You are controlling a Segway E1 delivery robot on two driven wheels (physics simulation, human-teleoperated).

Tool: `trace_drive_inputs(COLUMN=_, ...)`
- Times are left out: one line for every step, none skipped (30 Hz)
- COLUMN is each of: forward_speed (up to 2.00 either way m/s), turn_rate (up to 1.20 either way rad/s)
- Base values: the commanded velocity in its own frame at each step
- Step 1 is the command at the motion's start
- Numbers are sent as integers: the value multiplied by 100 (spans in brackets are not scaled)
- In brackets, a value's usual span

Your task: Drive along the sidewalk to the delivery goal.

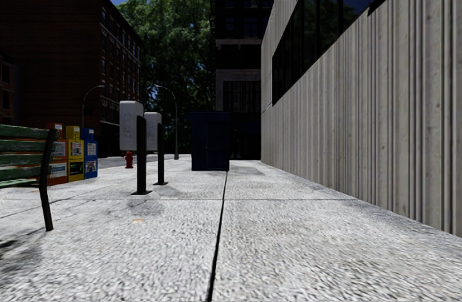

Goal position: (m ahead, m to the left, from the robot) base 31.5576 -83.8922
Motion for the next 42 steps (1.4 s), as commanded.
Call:
trace_drive_inputs(forward_speed=155, turn_rate=0)
trace_drive_inputs(forward_speed=155, turn_rate=0)
trace_drive_inputs(forward_speed=155, turn_rate=0)
trace_drive_inputs(forward_speed=154, turn_rate=0)
trace_drive_inputs(forward_speed=154, turn_rate=0)
trace_drive_inputs(forward_speed=153, turn_rate=0)
trace_drive_inputs(forward_speed=150, turn_rate=0)
trace_drive_inputs(forward_speed=148, turn_rate=-45)
trace_drive_inputs(forward_speed=147, turn_rate=-74)
trace_drive_inputs(forward_speed=147, turn_rate=-95)
trace_drive_inputs(forward_speed=147, turn_rate=-108)
trace_drive_inputs(forward_speed=147, turn_rate=-112)
trace_drive_inputs(forward_speed=147, turn_rate=-112)
trace_drive_inputs(forward_speed=147, turn_rate=-112)
trace_drive_inputs(forward_speed=147, turn_rate=-103)
trace_drive_inputs(forward_speed=147, turn_rate=0)
trace_drive_inputs(forward_speed=147, turn_rate=0)
trace_drive_inputs(forward_speed=147, turn_rate=0)
trace_drive_inputs(forward_speed=147, turn_rate=0)
trace_drive_inputs(forward_speed=147, turn_rate=0)
trace_drive_inputs(forward_speed=147, turn_rate=0)
trace_drive_inputs(forward_speed=147, turn_rate=0)
trace_drive_inputs(forward_speed=147, turn_rate=0)
trace_drive_inputs(forward_speed=147, turn_rate=0)
trace_drive_inputs(forward_speed=147, turn_rate=0)
trace_drive_inputs(forward_speed=147, turn_rate=0)
trace_drive_inputs(forward_speed=147, turn_rate=0)
trace_drive_inputs(forward_speed=147, turn_rate=0)
trace_drive_inputs(forward_speed=147, turn_rate=0)
trace_drive_inputs(forward_speed=147, turn_rate=0)
trace_drive_inputs(forward_speed=146, turn_rate=36)
trace_drive_inputs(forward_speed=146, turn_rate=45)
trace_drive_inputs(forward_speed=146, turn_rate=52)
trace_drive_inputs(forward_speed=146, turn_rate=47)
trace_drive_inputs(forward_speed=146, turn_rate=20)
trace_drive_inputs(forward_speed=146, turn_rate=4)
trace_drive_inputs(forward_speed=146, turn_rate=0)
trace_drive_inputs(forward_speed=146, turn_rate=0)
trace_drive_inputs(forward_speed=146, turn_rate=0)
trace_drive_inputs(forward_speed=146, turn_rate=0)
trace_drive_inputs(forward_speed=146, turn_rate=0)
trace_drive_inputs(forward_speed=146, turn_rate=9)
